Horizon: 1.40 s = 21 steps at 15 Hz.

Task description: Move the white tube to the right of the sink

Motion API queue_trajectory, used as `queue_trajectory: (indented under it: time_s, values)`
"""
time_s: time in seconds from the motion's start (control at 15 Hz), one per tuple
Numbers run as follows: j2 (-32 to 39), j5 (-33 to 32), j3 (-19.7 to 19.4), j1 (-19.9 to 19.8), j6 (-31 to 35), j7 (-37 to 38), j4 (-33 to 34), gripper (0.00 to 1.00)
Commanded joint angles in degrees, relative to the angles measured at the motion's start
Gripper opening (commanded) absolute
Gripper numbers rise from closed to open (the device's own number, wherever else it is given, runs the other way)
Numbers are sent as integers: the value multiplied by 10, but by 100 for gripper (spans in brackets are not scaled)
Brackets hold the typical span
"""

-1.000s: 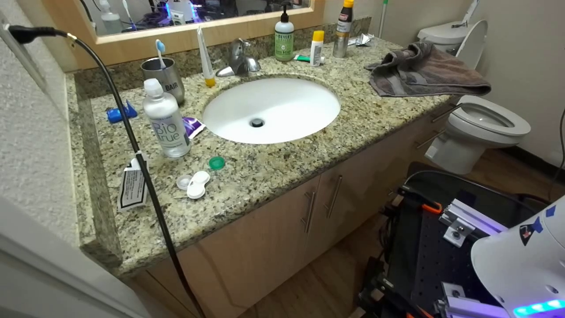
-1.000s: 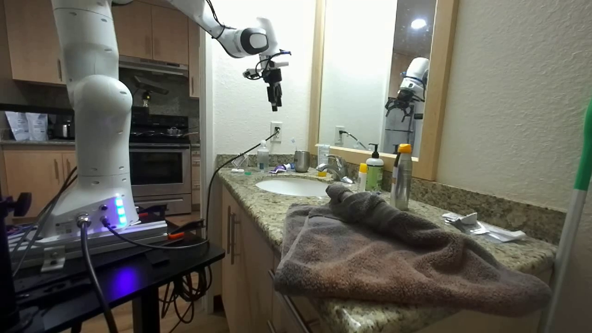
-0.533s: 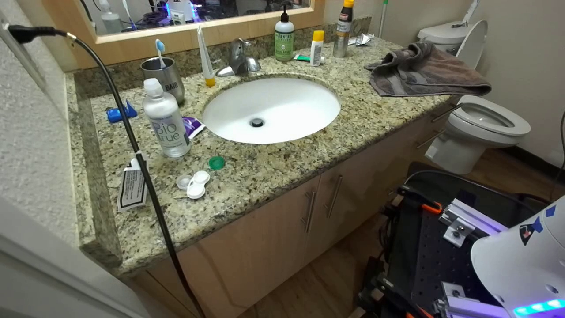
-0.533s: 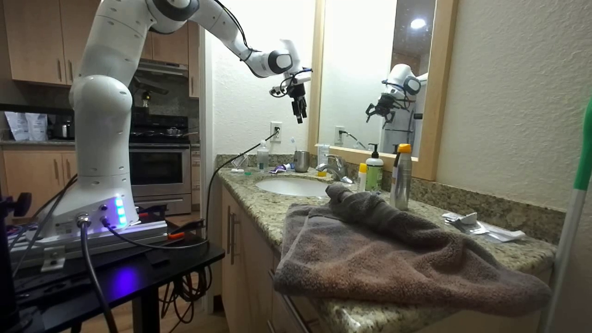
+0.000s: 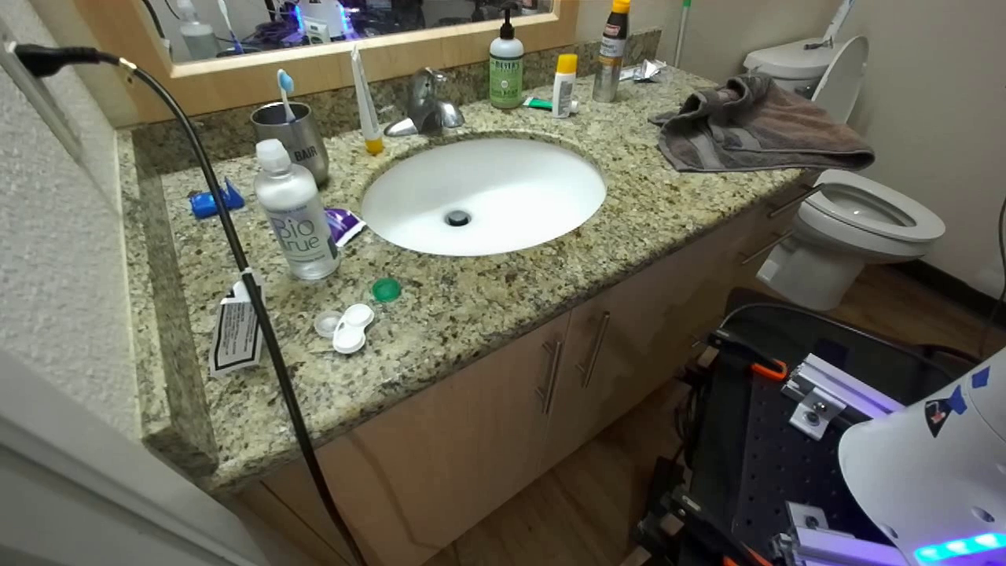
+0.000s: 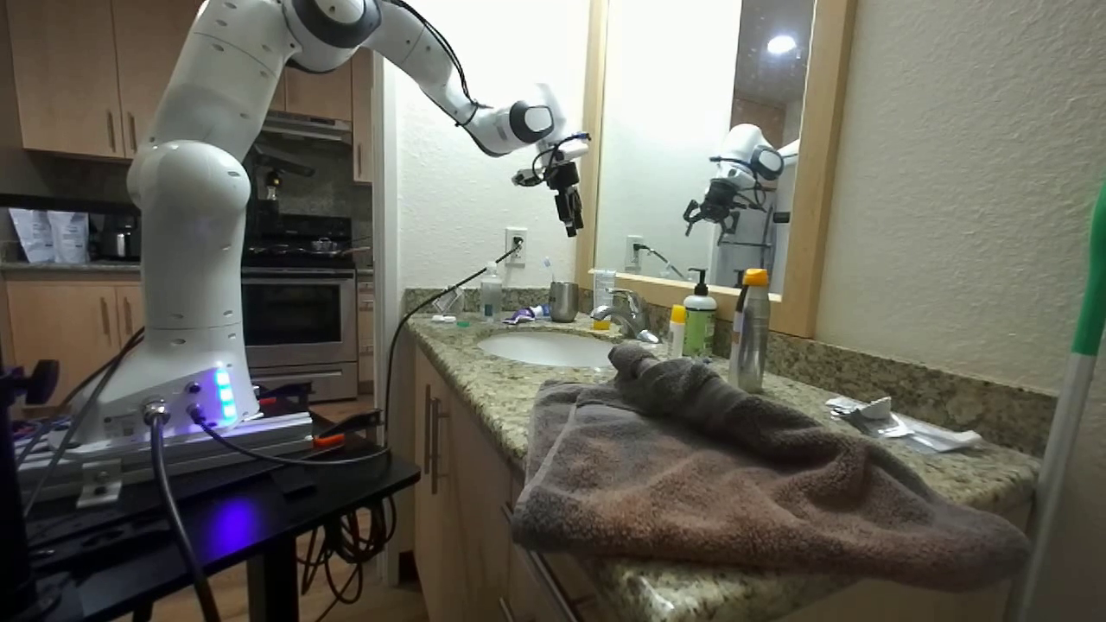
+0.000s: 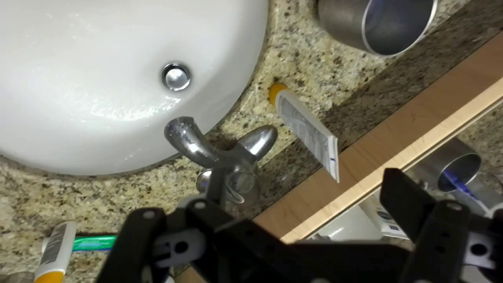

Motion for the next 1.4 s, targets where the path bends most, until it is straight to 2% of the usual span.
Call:
queue_trajectory:
  time_s: [0.0, 0.13, 0.27, 0.47, 0.53, 0.73, 0.8, 1.0, 1.2, 1.33]
  values:
    - [73, -22, -24, -2, -70, -12, 100, 100]
    - [105, 28, -9, -22, -111, -55, 152, 100]
    - [128, 106, 19, -46, -158, -115, 198, 100]
    - [168, 184, 33, -62, -236, -145, 273, 100]
    - [134, 154, 12, -39, -188, -127, 208, 100]
    - [156, 173, 17, -47, -218, -132, 250, 100]
    - [158, 160, 12, -40, -210, -129, 245, 100]
    - [217, 137, -1, -36, -205, -93, 299, 100]
    - [258, 141, 8, -45, -222, -107, 348, 100]
    - [285, 120, -1, -40, -223, -107, 381, 100]
